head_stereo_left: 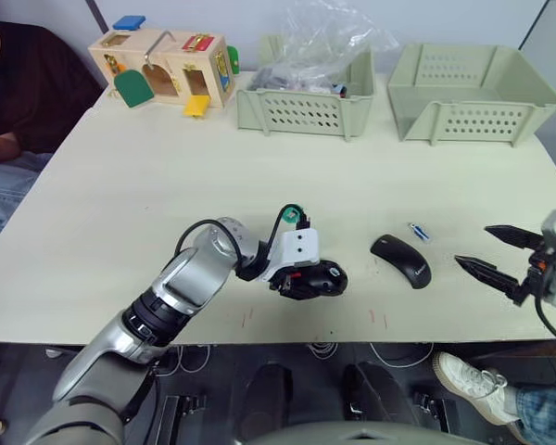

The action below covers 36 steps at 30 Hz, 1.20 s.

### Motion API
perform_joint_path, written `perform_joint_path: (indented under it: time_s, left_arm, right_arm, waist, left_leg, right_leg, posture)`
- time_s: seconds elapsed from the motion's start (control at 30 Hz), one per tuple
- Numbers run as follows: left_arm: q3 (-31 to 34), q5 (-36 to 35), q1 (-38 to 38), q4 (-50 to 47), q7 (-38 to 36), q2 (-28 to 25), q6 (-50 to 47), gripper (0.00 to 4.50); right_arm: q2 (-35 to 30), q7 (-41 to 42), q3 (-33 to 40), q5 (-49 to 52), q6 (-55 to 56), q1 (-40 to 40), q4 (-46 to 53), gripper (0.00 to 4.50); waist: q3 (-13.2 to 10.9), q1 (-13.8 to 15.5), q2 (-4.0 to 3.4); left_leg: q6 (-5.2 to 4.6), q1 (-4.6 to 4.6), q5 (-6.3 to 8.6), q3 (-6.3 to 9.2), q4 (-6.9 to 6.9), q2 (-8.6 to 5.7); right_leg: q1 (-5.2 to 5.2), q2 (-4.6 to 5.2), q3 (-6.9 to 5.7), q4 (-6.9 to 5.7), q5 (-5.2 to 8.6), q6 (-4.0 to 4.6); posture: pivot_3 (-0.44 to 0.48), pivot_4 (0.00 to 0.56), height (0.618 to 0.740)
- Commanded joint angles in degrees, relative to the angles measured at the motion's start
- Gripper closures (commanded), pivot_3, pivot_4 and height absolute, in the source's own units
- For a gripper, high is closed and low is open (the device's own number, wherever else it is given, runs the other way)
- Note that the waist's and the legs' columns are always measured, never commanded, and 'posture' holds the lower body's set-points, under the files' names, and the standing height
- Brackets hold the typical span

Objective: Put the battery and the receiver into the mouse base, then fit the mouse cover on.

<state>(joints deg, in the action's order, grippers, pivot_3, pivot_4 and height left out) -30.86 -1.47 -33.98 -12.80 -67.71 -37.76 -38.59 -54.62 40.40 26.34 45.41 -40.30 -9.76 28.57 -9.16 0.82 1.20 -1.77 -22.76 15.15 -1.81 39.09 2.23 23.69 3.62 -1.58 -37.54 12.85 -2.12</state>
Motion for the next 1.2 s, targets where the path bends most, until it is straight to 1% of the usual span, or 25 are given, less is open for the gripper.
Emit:
perform_joint_path:
  time_s: [0.03,0.1,0.17,0.3,0.37,0.43,0.5,0.87,0.97,1.07,1.13,1.2]
  left_arm:
    - [-2.9,1.1,1.3,0.3,-0.9,-1.1,-1.8,1.61]
    - [-3.1,1.2,1.5,0.7,-0.8,-1.1,-1.8,1.61]
    - [-3.1,1.0,1.6,0.7,-0.6,-0.9,-2.3,1.61]
    - [-3.0,1.1,1.5,0.6,-0.4,-0.7,-2.5,1.61]
    - [-3.0,1.2,1.5,0.6,-0.1,-0.5,-2.6,1.61]
    - [-3.0,1.2,1.5,0.5,0.1,-0.4,-2.9,1.60]
    - [-3.0,1.2,1.5,0.3,0.2,-0.5,-2.9,1.60]
    - [-2.9,1.3,1.5,0.8,0.5,-0.5,-2.2,1.60]
    - [-2.9,1.3,1.6,0.6,0.6,-0.4,-2.3,1.60]
    - [-3.0,1.3,1.7,0.5,0.7,-0.4,-2.3,1.60]
    - [-3.0,1.3,1.8,0.4,0.7,-0.4,-2.3,1.60]
    - [-3.0,1.4,1.8,0.6,0.7,-0.5,-2.1,1.60]
  right_arm:
    - [-1.0,-0.9,-2.6,-0.3,-3.4,5.3,-3.4,0.00]
    - [-0.8,-1.9,-6.7,-2.8,-4.5,10.6,-7.6,0.00]
    - [-1.0,-1.2,-10.4,-5.5,-4.7,13.5,-10.5,0.00]
    - [2.1,-2.3,-18.0,-11.7,-3.2,19.5,-16.6,0.00]
    - [4.6,-3.0,-19.7,-13.1,-3.0,22.0,-19.2,0.00]
    - [6.9,-4.0,-21.0,-15.0,-2.5,23.7,-20.7,0.52]
    - [8.1,-4.0,-22.3,-17.0,-1.8,24.1,-21.1,1.29]
    - [12.6,-4.3,-22.6,-21.4,-0.4,24.9,-23.5,1.29]
    - [13.7,-4.2,-22.9,-21.7,-0.4,24.5,-22.9,2.16]
    - [14.1,-3.5,-23.0,-22.2,-0.2,24.0,-22.7,3.72]
    - [14.3,-3.4,-22.7,-22.6,-0.1,23.8,-22.6,4.43]
    - [14.3,-3.1,-22.3,-22.6,0.0,23.7,-22.1,4.43]
  waist:
    - [0.0,0.0,0.00]
    - [0.0,-0.1,0.02]
    - [0.0,-0.1,0.00]
    - [0.0,-0.1,0.00]
    - [0.0,-0.1,-0.01]
    - [0.0,-0.1,-0.02]
    - [0.0,-0.1,-0.02]
    - [0.0,-0.1,-0.02]
    - [0.0,-0.1,-0.03]
    - [0.0,-0.1,-0.02]
    - [0.0,-0.1,-0.02]
    - [0.0,-0.1,-0.02]
  left_leg:
    - [-0.01,0.00,0.00,-0.01,0.00,0.00]
    - [-0.01,0.01,0.00,-0.02,0.01,0.00]
    - [-0.01,0.05,0.01,-0.05,0.03,0.00]
    - [-0.04,0.03,0.02,-0.03,0.01,0.00]
    - [-0.04,0.04,0.02,-0.06,0.02,0.00]
    - [-0.04,0.04,0.02,-0.06,0.03,0.00]
    - [-0.04,0.02,0.02,-0.06,0.03,0.00]
    - [-0.04,0.03,0.02,-0.06,0.02,0.00]
    - [-0.04,0.03,0.02,-0.06,0.02,0.00]
    - [-0.04,0.03,0.02,-0.06,0.02,0.00]
    - [-0.04,0.03,0.02,-0.06,0.02,0.00]
    - [-0.04,0.03,0.02,-0.06,0.02,0.00]
  right_leg:
    - [0.00,0.00,0.00,0.00,-0.01,-0.02]
    - [0.00,0.01,0.02,-0.02,-0.01,-0.03]
    - [-0.01,0.01,0.06,-0.03,-0.01,-0.02]
    - [0.00,0.00,0.02,-0.01,-0.01,-0.03]
    - [-0.01,0.00,0.05,-0.02,-0.02,-0.05]
    - [0.00,0.01,0.05,-0.03,-0.02,-0.05]
    - [0.00,0.01,0.05,-0.03,-0.02,-0.05]
    - [0.00,0.01,0.03,-0.02,-0.02,-0.06]
    - [0.00,0.01,0.03,-0.02,-0.02,-0.06]
    - [0.00,0.01,0.04,-0.03,-0.02,-0.06]
    - [0.00,0.01,0.04,-0.02,-0.02,-0.06]
    - [0.00,0.01,0.03,-0.03,-0.02,-0.06]
  posture:
    - [0.000,0.150,0.740]
    - [0.000,0.150,0.740]
    - [0.000,0.150,0.740]
    - [0.000,0.150,0.740]
    - [0.000,0.150,0.740]
    - [0.000,0.150,0.740]
    - [0.000,0.150,0.740]
    - [0.000,0.150,0.740]
    - [0.000,0.150,0.740]
    - [0.000,0.150,0.740]
    - [0.000,0.150,0.740]
    - [0.000,0.150,0.740]
